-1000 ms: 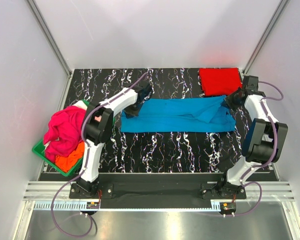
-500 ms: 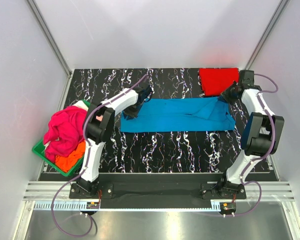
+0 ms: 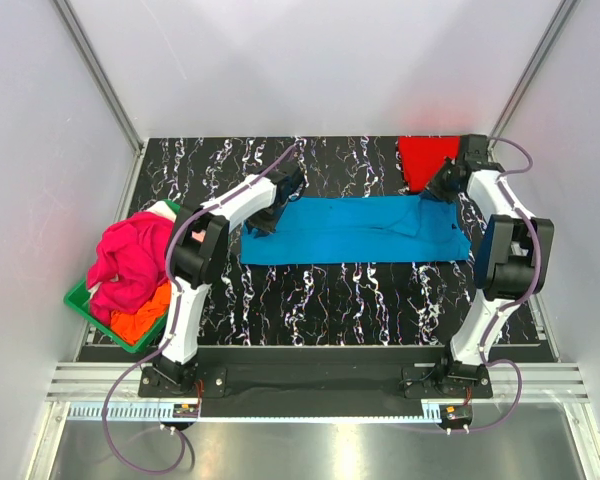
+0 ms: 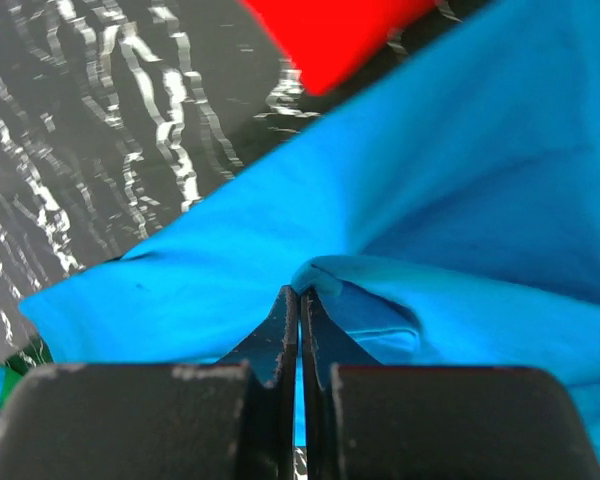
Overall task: Fold and stack the t-shirts
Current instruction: Fold the tshirt
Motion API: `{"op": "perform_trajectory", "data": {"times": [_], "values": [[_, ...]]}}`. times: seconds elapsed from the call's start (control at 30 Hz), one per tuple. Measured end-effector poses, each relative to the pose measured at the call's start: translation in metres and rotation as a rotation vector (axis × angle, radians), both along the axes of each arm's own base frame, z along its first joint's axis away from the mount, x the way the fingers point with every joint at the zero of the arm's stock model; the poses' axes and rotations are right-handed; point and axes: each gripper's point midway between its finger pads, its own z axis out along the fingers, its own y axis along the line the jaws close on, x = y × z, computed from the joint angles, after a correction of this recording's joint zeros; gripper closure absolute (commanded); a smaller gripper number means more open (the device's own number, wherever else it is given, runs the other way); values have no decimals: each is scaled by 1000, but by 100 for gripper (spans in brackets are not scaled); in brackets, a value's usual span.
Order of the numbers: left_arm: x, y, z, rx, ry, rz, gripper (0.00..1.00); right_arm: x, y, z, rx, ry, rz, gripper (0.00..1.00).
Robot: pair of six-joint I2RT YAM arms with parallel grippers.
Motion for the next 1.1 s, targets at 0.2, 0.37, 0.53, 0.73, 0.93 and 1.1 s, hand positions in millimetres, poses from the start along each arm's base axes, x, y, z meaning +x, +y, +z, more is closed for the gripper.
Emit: {"op": "perform_trajectory", "data": {"times": [0.2,0.37,0.53,0.73,0.93,1.1], "values": [[0,0,0,-2,-1,7,71,8,18,12,-27,-42,75,100],[-2,-4,0,-3,-3,3,64,7,24,11,-37,-46,111,100],[-3,-19,11,-64,-11,-6,58,14,24,12,-53,-65,131,100],[5,-58,58,-291,-85,-35,58,27,26,7,-46,-79,153,99],[0,-84,106,-495,-155,-75,57,32,31,-1,-25,-73,177,98],[-11,-86,99,-545,-117,-74,56,34,33,-12,-18,-59,197,100]]}}
